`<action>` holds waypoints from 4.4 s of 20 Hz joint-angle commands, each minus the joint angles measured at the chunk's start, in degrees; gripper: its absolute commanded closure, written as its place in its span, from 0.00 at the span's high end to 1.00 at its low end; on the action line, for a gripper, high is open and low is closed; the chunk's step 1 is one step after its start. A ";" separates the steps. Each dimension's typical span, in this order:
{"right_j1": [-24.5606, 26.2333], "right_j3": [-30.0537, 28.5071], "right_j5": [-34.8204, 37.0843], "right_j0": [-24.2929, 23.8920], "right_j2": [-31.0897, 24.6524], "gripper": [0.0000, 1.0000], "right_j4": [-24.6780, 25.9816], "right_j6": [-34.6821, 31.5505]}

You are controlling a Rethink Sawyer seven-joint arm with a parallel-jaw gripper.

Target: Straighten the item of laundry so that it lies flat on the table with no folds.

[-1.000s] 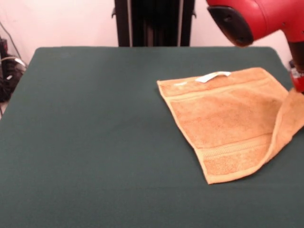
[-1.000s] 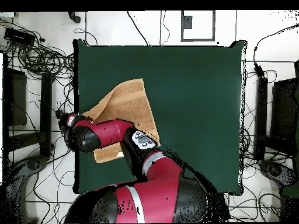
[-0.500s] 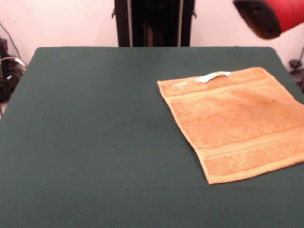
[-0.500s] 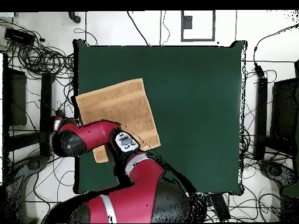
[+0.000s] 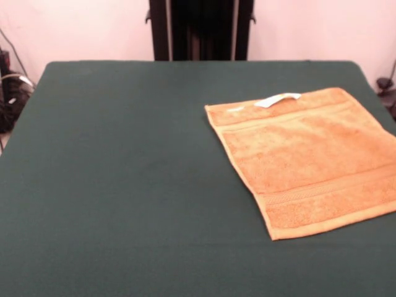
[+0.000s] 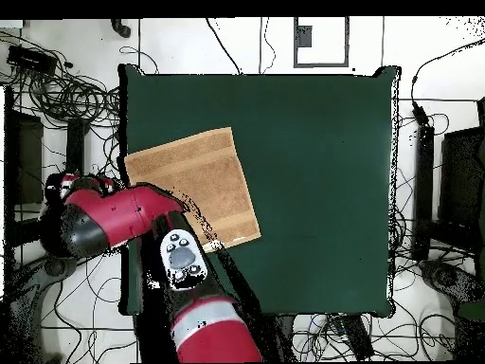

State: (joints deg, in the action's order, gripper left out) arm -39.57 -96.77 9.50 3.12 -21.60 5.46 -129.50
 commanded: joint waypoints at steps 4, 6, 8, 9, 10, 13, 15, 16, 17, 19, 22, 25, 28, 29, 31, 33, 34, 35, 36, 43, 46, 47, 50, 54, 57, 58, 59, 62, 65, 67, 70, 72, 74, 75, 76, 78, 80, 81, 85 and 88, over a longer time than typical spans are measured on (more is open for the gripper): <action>-13.84 -3.77 20.26 -1.47 8.10 1.00 -5.16 -6.88; -14.23 -4.20 21.15 -3.70 7.95 1.00 -4.32 -4.29; -14.25 -3.83 22.63 -5.24 8.55 1.00 -2.88 -2.29; -13.94 -3.43 23.97 -6.47 8.92 1.00 -1.61 -0.51; -13.60 -3.56 24.68 -7.56 8.90 1.00 -0.91 0.63; -12.14 -4.32 23.58 -9.96 8.26 1.00 0.98 2.59; -11.03 -4.52 21.92 -11.18 7.69 1.00 2.18 3.24; -10.68 -4.52 21.37 -11.54 7.52 1.00 2.60 3.17; -10.47 -4.46 21.28 -12.00 7.19 1.00 2.95 3.32; -9.88 -4.12 21.22 -12.60 6.76 1.00 3.88 3.48; -8.54 -3.36 21.21 -13.51 6.43 1.00 5.56 3.41; -6.99 -3.03 20.75 -15.05 5.20 1.00 6.80 4.43; -5.95 -2.77 20.14 -15.32 4.93 1.00 7.82 3.90; -5.91 -2.82 19.98 -15.32 4.90 1.00 8.09 3.69; -5.40 -2.81 19.15 -15.95 4.26 1.00 8.64 4.05; -4.38 -1.92 18.90 -16.66 3.95 1.00 9.79 4.93; -3.82 -1.49 18.91 -17.11 3.67 1.00 10.33 5.54; -3.57 -1.14 19.17 -17.36 3.49 1.00 10.73 5.83; -3.31 -0.84 19.34 -17.63 3.36 1.00 10.99 6.12; -4.05 2.37 25.21 -18.81 3.03 1.00 12.38 8.36; -4.13 1.42 23.89 -18.94 2.91 1.00 13.38 7.85; -3.39 1.41 23.12 -19.34 2.65 1.00 13.87 7.89; -1.25 1.89 21.45 -20.36 1.71 1.00 14.65 8.09; -0.56 2.15 21.81 -20.63 1.49 1.00 14.57 7.51; -0.06 1.18 21.83 -19.60 1.63 1.00 13.66 5.13; 0.11 0.33 20.71 -18.74 2.08 1.00 13.43 3.23; 0.27 -0.51 19.28 -17.55 2.82 1.00 13.51 1.18; 0.99 -1.71 16.19 -13.45 5.52 1.00 12.31 -5.72; 1.75 -2.80 14.10 -10.01 7.92 1.00 10.12 -11.62; 2.59 -2.89 12.38 -7.83 9.67 1.00 9.15 -14.34; 4.93 -1.99 9.40 -5.14 12.37 1.00 8.09 -16.46; 6.93 -0.82 8.12 -3.03 14.97 1.00 7.39 -17.42; 9.46 0.90 7.45 0.17 18.97 1.00 6.33 -19.15; 11.22 1.62 6.18 1.54 20.72 1.00 5.35 -20.17; 12.90 1.98 5.81 1.91 21.24 1.00 3.61 -20.64; 16.21 2.53 3.03 3.35 22.82 1.00 0.00 -22.18; 18.49 2.56 0.20 4.83 24.14 1.00 -3.29 -22.99; 19.49 2.53 -1.38 5.61 24.80 1.00 -4.71 -23.10; 22.99 2.99 -6.28 5.83 25.16 1.00 -9.03 -21.24; 23.55 2.52 -7.71 5.98 25.59 1.00 -10.94 -20.25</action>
State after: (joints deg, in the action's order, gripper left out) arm -22.11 -94.33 6.96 8.21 1.81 0.77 -134.27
